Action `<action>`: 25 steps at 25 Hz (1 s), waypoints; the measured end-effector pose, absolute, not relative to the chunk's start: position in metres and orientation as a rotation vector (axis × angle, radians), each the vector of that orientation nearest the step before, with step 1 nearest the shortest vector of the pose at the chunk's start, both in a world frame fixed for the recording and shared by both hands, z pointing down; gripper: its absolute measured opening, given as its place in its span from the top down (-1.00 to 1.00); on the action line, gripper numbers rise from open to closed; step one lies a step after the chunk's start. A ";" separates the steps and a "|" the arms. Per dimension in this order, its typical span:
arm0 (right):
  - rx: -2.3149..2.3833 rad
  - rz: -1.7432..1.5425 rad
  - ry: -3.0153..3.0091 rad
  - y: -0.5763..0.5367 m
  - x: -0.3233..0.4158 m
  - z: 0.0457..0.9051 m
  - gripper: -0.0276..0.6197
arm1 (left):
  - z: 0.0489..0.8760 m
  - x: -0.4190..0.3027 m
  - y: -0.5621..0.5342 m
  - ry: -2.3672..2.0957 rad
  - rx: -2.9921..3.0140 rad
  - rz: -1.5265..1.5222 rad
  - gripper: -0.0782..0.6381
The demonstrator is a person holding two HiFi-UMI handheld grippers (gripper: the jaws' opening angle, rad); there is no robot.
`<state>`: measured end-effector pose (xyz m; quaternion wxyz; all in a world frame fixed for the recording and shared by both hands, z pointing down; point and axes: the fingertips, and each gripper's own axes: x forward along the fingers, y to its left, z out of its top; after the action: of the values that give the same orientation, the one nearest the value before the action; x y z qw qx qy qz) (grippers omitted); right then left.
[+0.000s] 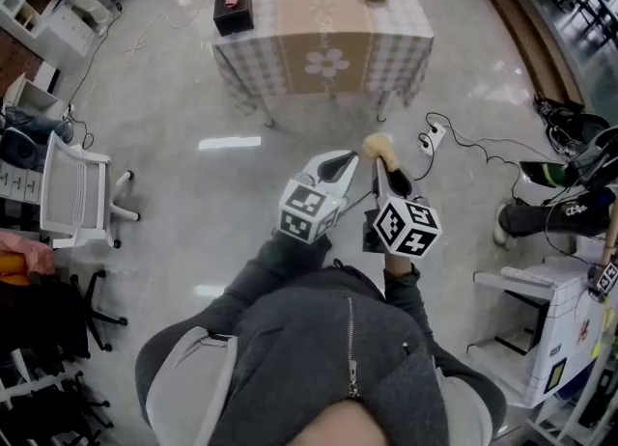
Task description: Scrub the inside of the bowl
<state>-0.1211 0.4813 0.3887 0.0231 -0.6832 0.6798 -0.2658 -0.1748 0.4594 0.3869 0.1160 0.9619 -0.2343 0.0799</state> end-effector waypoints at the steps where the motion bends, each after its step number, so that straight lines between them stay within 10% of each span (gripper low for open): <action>1: -2.114 -0.824 2.105 0.474 -0.119 0.388 0.70 | 0.386 -0.173 0.452 -0.689 2.817 0.233 0.75; 25: -2.168 -0.841 2.039 0.305 -0.078 0.374 0.70 | 0.364 -0.134 0.271 -0.655 2.797 0.198 0.75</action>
<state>-0.0780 0.3045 0.3741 0.0244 -0.7008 0.6591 -0.2719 -0.1343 0.2705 0.3638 0.1307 0.9630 -0.2255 0.0680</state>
